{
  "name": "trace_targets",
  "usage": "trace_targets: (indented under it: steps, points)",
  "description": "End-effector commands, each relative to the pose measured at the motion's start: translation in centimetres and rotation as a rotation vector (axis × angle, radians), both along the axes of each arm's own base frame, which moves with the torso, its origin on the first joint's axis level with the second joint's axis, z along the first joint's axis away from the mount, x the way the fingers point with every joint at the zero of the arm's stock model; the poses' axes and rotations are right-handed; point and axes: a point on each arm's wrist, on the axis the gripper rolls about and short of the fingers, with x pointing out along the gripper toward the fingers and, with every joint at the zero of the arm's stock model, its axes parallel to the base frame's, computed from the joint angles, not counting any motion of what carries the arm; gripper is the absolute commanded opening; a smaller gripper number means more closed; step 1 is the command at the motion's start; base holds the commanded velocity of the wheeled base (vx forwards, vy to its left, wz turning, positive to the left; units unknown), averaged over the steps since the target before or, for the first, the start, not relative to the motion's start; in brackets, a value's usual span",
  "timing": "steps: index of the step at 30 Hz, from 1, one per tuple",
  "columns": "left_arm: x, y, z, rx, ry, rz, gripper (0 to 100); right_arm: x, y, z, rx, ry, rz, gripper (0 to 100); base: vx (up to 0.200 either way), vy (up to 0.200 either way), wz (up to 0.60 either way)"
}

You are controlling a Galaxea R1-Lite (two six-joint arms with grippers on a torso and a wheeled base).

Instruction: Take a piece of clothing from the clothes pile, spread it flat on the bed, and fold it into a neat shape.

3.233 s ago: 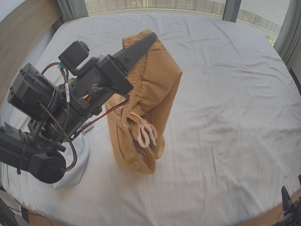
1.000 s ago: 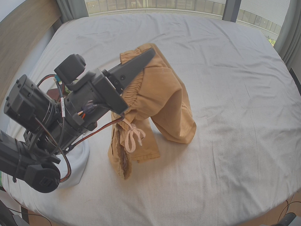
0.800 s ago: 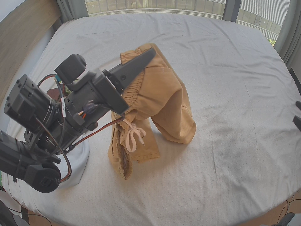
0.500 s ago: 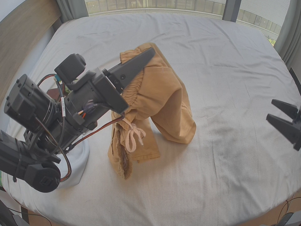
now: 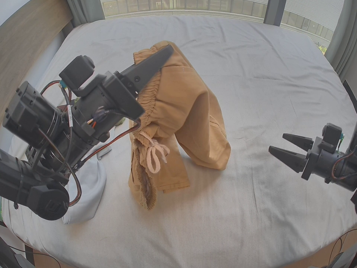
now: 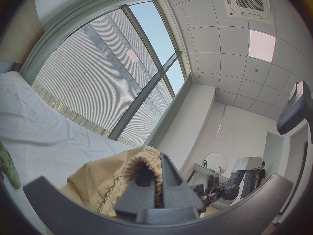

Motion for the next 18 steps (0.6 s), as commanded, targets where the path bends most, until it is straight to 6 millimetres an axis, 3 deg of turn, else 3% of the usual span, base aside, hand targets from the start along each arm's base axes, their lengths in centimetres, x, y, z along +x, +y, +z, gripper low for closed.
trace_targets:
  steps: [1,11,18]
  points:
    - [0.1,0.2,0.1,-0.002,-0.003,0.007,0,2.8,1.0,-5.5,-0.031,0.173,-0.002,100,0.000,0.000,0.00]
    - [0.2,0.2,0.1,-0.002,-0.003,0.011,0,3.7,3.0,-7.9,0.096,0.279,0.036,100,0.000,0.000,0.00]
    - [0.7,0.9,0.2,-0.003,-0.008,0.035,0,5.5,3.8,-10.5,0.170,0.325,0.025,100,0.000,0.000,0.00]
